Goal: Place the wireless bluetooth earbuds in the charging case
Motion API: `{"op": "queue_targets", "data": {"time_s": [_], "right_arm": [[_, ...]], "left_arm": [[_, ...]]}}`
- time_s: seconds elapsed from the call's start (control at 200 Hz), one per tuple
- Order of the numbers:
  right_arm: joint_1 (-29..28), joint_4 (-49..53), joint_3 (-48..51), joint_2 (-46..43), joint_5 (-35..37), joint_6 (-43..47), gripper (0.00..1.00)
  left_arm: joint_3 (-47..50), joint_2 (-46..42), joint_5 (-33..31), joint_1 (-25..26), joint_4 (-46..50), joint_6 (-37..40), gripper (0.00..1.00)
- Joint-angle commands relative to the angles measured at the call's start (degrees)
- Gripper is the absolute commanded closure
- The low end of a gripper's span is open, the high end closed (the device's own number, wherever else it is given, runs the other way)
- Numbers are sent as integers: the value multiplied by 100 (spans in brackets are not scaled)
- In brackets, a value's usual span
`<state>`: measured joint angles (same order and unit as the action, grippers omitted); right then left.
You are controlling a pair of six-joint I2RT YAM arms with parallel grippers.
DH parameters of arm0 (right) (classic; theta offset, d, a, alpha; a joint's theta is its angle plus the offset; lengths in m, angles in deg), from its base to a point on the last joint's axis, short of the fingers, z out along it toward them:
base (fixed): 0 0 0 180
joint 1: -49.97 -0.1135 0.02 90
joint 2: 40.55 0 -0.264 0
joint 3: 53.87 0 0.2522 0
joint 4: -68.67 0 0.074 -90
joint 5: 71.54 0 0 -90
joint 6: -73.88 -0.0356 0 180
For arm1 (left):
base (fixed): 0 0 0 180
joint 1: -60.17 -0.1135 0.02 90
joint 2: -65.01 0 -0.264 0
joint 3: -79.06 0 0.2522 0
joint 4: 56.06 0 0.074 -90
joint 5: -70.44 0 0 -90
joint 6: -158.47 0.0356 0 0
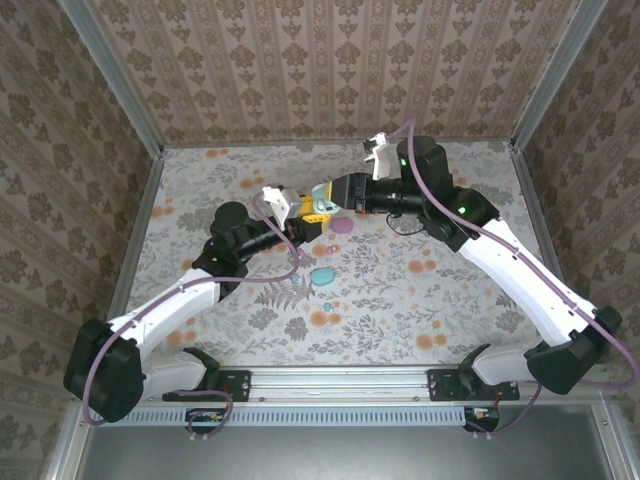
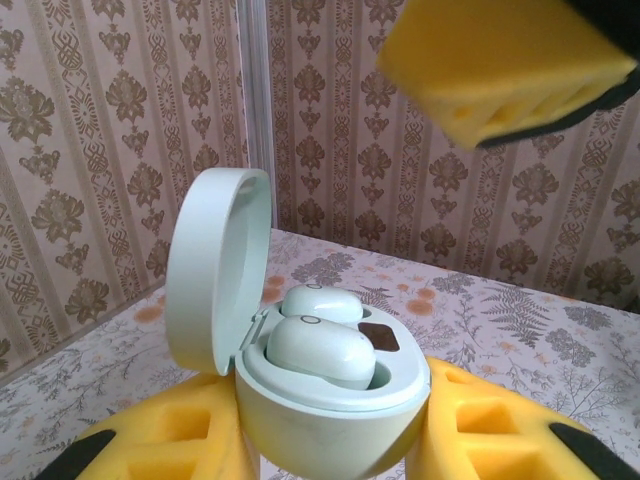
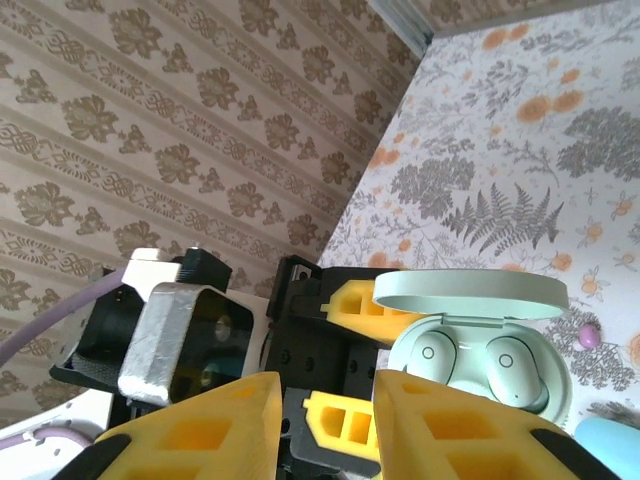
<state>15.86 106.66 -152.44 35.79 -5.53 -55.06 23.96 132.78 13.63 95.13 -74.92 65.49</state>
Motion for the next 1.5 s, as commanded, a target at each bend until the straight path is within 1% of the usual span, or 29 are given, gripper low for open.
{"op": "queue_targets", "data": {"time_s": [0.0,0.065,0.15,0.205,0.265,0.28,0.34,0.39,0.525,0.76,0.985,1.09,1.23,1.245,1.275,1.495], "right_arm": [[78,-2,169,-337,510,99,67],[200,-6,335,-483,768,-23,65],[409,-228,597,-648,835,-316,63],[540,-423,786,-744,785,-509,62],[677,-552,899,-786,700,-690,59],[711,-571,909,-787,679,-726,58],[809,-603,920,-771,573,-855,56],[860,-666,907,-744,468,-916,52],[939,-857,886,-636,229,-1060,49],[967,-535,535,-103,-297,-978,46],[963,-184,405,202,-542,-788,45],[965,-234,501,215,-802,-780,46],[962,-321,631,150,-969,-814,45],[960,-331,652,137,-982,-823,46],[960,-389,692,112,-1013,-862,46],[963,-874,1088,-91,-1196,-1133,44]], "left_arm": [[-275,-75,98,67,-31,42,71],[-371,-55,150,115,162,173,71],[-409,-10,243,162,157,192,71],[-470,36,312,199,241,232,71],[-553,60,320,255,362,306,71],[-563,62,470,270,378,327,71],[-595,85,536,309,405,338,71],[-631,113,588,340,441,353,71],[-737,140,662,407,629,452,71],[-805,208,662,447,638,475,71],[-797,219,579,446,565,466,72],[-731,193,403,437,421,417,72],[-712,211,399,411,290,339,72],[-707,211,245,407,276,328,72],[-696,217,202,397,238,300,71],[-661,245,201,329,-37,64,71]]}}
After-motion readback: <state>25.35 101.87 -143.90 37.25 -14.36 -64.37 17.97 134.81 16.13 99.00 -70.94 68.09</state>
